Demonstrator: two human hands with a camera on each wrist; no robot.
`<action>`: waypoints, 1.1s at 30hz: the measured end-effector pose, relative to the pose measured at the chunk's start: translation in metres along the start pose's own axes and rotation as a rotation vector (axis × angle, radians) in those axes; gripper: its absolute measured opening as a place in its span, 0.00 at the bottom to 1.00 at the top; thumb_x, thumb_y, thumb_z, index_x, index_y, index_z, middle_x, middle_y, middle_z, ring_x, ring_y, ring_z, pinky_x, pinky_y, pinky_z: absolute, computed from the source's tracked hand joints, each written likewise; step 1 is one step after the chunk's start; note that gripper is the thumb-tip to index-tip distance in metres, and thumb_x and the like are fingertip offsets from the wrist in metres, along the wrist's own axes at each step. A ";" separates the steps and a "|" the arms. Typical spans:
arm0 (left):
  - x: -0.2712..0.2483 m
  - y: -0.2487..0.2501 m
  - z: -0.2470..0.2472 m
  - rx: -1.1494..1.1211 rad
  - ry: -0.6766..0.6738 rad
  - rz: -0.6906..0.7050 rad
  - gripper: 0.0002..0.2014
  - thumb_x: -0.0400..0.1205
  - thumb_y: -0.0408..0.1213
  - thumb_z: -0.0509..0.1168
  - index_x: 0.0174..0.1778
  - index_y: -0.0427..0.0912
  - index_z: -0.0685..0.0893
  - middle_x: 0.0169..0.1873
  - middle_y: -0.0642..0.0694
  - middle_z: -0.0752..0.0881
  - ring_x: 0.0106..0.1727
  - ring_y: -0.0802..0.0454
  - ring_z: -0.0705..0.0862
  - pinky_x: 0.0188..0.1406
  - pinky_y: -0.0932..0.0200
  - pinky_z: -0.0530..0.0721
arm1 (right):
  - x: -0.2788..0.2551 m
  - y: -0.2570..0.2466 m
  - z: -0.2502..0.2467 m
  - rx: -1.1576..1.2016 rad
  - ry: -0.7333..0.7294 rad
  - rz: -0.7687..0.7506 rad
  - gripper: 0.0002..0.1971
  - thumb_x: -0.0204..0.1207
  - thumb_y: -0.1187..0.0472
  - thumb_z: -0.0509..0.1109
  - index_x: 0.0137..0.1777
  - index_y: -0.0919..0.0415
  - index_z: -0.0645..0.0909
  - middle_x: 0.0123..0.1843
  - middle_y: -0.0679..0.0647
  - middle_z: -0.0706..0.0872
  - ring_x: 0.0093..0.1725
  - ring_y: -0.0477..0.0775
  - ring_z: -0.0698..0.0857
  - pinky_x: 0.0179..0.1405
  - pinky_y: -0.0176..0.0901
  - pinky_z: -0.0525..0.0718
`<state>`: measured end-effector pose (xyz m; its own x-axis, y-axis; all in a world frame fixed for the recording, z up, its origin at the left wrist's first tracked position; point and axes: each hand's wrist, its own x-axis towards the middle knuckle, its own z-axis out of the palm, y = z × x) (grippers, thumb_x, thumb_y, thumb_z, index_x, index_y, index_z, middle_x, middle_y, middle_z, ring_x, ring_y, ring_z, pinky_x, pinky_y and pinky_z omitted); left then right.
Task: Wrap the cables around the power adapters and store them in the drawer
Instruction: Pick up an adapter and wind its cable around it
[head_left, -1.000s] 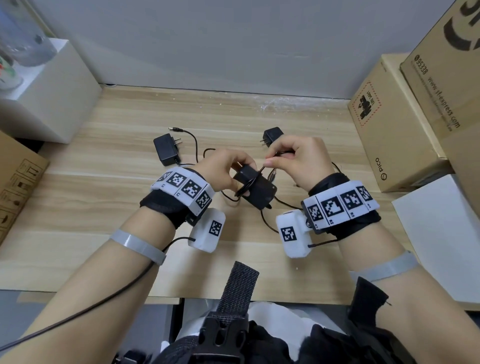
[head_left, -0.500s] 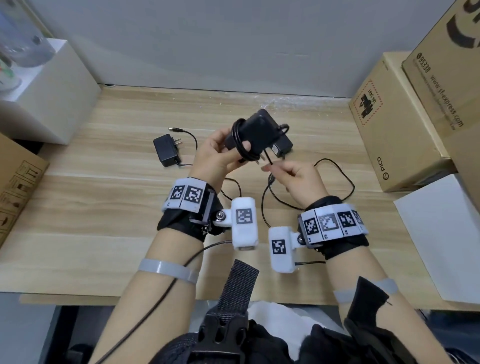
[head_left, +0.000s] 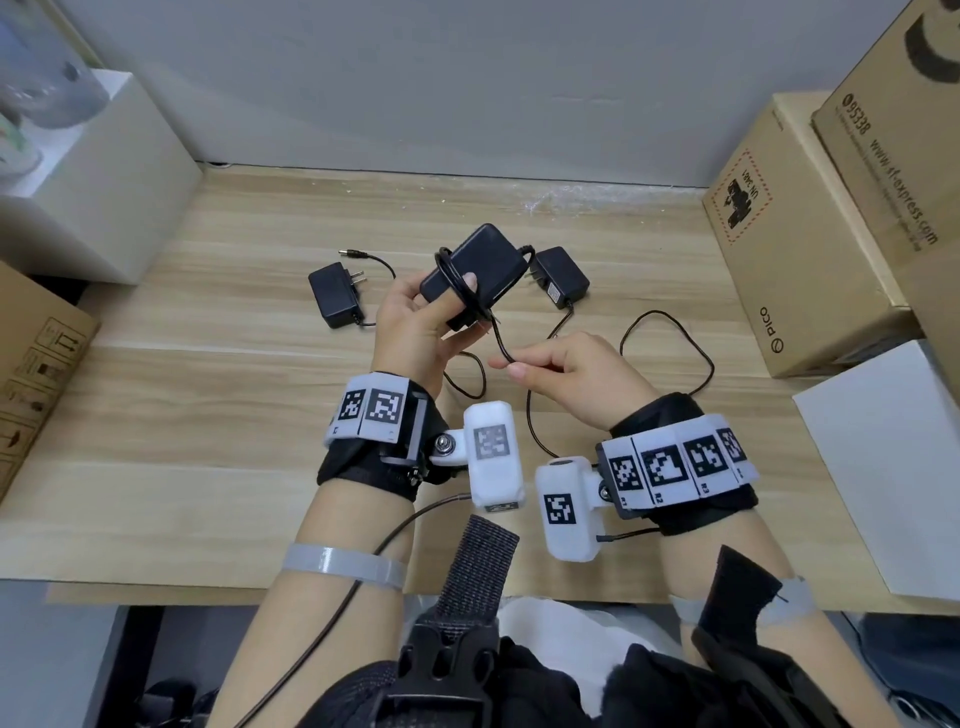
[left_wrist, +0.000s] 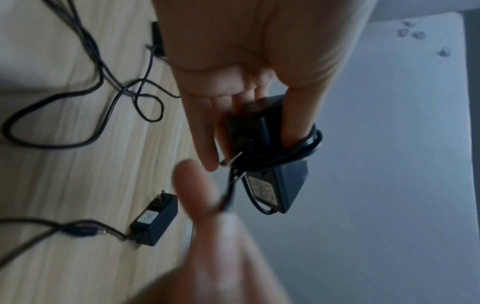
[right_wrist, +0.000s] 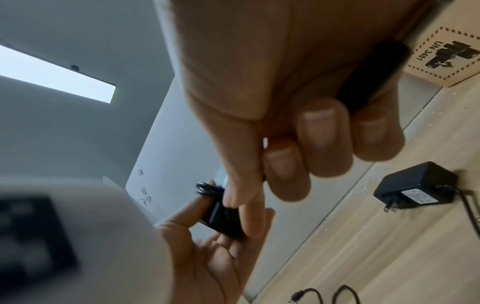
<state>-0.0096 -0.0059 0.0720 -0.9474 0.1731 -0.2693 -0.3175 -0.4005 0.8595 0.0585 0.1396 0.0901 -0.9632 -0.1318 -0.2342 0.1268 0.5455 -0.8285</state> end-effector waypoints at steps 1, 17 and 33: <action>0.000 0.001 0.001 0.020 0.010 0.010 0.10 0.77 0.25 0.66 0.47 0.41 0.73 0.44 0.42 0.83 0.42 0.47 0.85 0.43 0.49 0.87 | -0.001 -0.004 -0.001 0.005 0.007 -0.014 0.12 0.79 0.61 0.66 0.60 0.56 0.85 0.53 0.43 0.90 0.53 0.32 0.82 0.50 0.18 0.73; -0.006 -0.003 0.005 0.193 -0.070 -0.042 0.21 0.76 0.24 0.69 0.58 0.48 0.72 0.37 0.47 0.85 0.38 0.48 0.87 0.38 0.47 0.89 | 0.000 -0.014 -0.013 0.563 0.292 -0.219 0.07 0.73 0.68 0.66 0.43 0.55 0.82 0.33 0.43 0.89 0.31 0.41 0.85 0.33 0.33 0.78; -0.008 -0.006 0.008 0.222 -0.163 -0.097 0.23 0.78 0.24 0.64 0.62 0.56 0.80 0.50 0.41 0.82 0.46 0.45 0.84 0.36 0.56 0.88 | 0.005 -0.011 -0.013 0.415 0.363 0.030 0.06 0.79 0.67 0.64 0.48 0.58 0.82 0.23 0.50 0.81 0.17 0.43 0.73 0.20 0.32 0.75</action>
<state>-0.0001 0.0027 0.0727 -0.8881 0.3508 -0.2970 -0.3727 -0.1714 0.9120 0.0491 0.1439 0.1050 -0.9683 0.2127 -0.1308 0.1671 0.1631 -0.9724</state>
